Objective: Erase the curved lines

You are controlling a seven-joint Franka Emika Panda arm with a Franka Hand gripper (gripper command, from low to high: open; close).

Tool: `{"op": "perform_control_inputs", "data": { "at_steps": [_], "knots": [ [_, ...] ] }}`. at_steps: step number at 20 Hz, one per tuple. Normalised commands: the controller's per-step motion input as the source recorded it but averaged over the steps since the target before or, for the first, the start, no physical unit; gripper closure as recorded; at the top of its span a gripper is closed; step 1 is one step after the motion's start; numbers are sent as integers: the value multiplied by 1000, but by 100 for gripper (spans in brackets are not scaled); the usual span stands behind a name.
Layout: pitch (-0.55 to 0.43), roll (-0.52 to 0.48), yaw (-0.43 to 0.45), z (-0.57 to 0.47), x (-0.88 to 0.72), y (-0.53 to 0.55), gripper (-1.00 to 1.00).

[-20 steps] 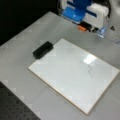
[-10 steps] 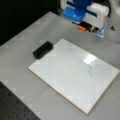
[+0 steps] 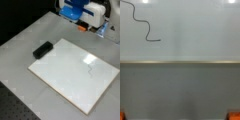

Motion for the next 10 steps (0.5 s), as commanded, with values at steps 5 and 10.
{"op": "perform_control_inputs", "data": {
  "at_steps": [5,10],
  "knots": [
    [42,-82,220,-1,243,-523,-100],
    [61,-45,253,-7,319,-584,-100]
  ]
}}
